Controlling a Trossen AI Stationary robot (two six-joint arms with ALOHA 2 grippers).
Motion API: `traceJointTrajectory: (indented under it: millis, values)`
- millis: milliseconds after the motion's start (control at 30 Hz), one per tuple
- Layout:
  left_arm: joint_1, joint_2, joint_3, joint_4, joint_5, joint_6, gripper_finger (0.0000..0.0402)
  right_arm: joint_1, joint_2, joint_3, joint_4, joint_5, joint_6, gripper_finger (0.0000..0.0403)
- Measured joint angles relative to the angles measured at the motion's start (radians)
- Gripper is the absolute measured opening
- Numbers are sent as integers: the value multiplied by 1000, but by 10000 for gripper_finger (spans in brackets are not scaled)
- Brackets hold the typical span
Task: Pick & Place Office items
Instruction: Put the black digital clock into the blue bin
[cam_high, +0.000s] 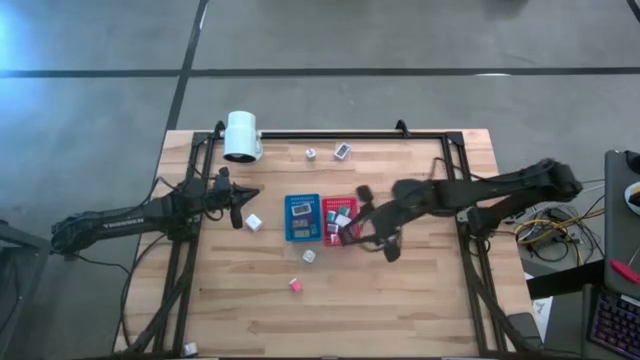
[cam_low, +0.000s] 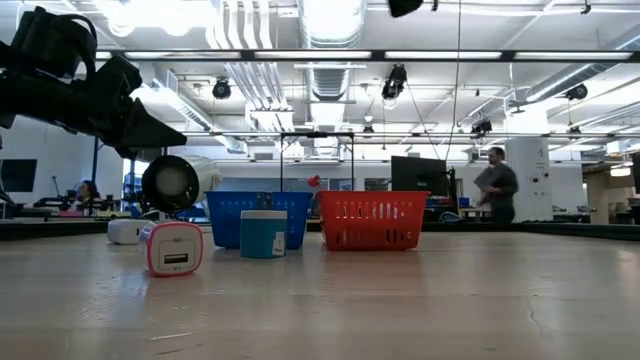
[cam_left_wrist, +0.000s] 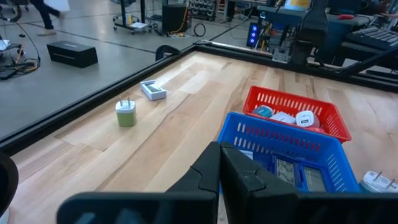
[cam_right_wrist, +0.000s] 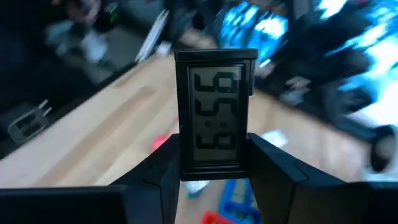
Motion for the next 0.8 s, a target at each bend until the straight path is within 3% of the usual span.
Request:
traceJointTrajectory:
  millis: [200, 533, 667, 800]
  values:
    - [0, 0, 0, 0, 0, 0, 14, -17, -160, -158, 98, 148, 43, 141]
    - [0, 0, 0, 0, 0, 0, 14, -14, -394, -464, 369, 262, 115, 141]
    - [0, 0, 0, 0, 0, 0, 14, -17, -509, -549, 371, 398, 104, 141]
    - [0, 0, 0, -1, 0, 0, 14, -17, -646, -608, 379, 410, 104, 141]
